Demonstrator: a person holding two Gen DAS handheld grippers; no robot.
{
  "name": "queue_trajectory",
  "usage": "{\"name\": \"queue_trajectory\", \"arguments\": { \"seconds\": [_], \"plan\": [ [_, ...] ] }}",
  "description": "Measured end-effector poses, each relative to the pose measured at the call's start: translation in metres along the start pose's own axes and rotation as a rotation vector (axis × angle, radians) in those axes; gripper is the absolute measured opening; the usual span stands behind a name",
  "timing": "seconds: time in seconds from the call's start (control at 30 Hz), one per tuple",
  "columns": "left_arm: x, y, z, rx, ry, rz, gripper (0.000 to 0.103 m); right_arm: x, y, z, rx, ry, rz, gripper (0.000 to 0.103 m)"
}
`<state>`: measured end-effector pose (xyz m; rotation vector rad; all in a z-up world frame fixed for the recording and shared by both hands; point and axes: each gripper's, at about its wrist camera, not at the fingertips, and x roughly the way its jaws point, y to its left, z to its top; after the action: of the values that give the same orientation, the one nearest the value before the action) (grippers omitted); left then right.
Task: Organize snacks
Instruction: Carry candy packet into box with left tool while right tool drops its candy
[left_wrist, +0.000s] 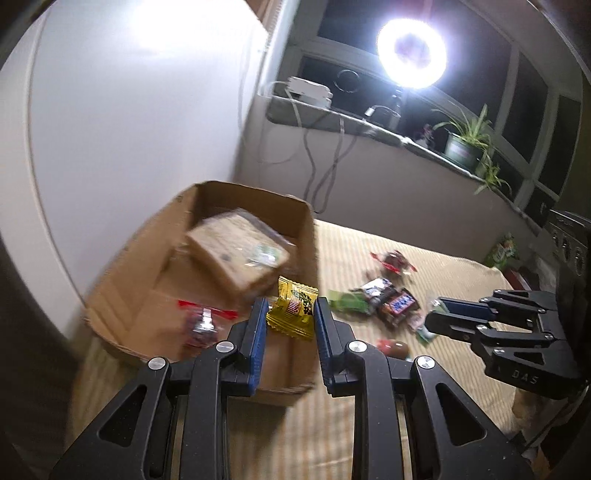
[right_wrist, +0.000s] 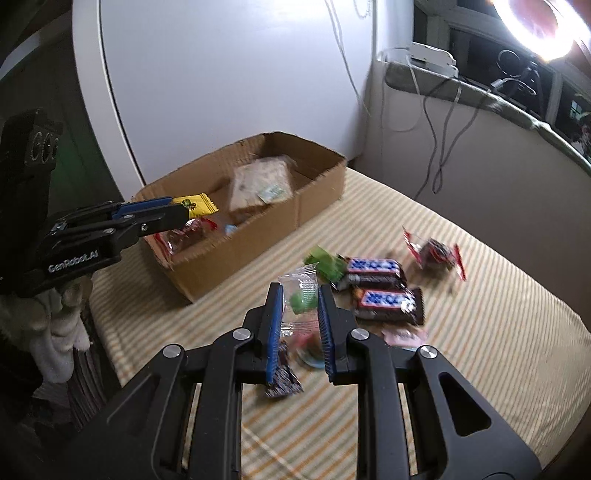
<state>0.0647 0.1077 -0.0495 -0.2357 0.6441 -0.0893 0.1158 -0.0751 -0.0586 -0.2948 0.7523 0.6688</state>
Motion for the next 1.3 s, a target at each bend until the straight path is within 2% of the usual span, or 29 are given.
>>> {"name": "queue_trajectory", "arguments": {
  "seconds": [0.2, 0.53, 1.13, 1.2, 1.27, 1.3],
  "plan": [
    [0.001, 0.029, 0.008, -0.029, -0.016, 0.05, 0.023, 0.016, 0.016, 0.022, -0.025, -0.008, 0.012, 0.02],
    [0.009, 0.056, 0.011, -0.052, -0.016, 0.097, 0.023, 0.056, 0.038, 0.054, -0.057, 0.009, 0.047, 0.02],
    [0.015, 0.067, 0.012, -0.08, 0.001, 0.112, 0.024, 0.087, 0.069, 0.063, -0.113, 0.056, 0.109, 0.02],
    [0.014, 0.068, 0.012, -0.082, -0.002, 0.116, 0.024, 0.087, 0.07, 0.063, -0.121, 0.053, 0.1, 0.024],
    [0.013, 0.067, 0.012, -0.081, -0.005, 0.12, 0.027, 0.086, 0.07, 0.063, -0.119, 0.045, 0.1, 0.052],
    [0.012, 0.066, 0.012, -0.079, -0.004, 0.123, 0.031, 0.084, 0.069, 0.063, -0.117, 0.036, 0.096, 0.058]
  ]
}}
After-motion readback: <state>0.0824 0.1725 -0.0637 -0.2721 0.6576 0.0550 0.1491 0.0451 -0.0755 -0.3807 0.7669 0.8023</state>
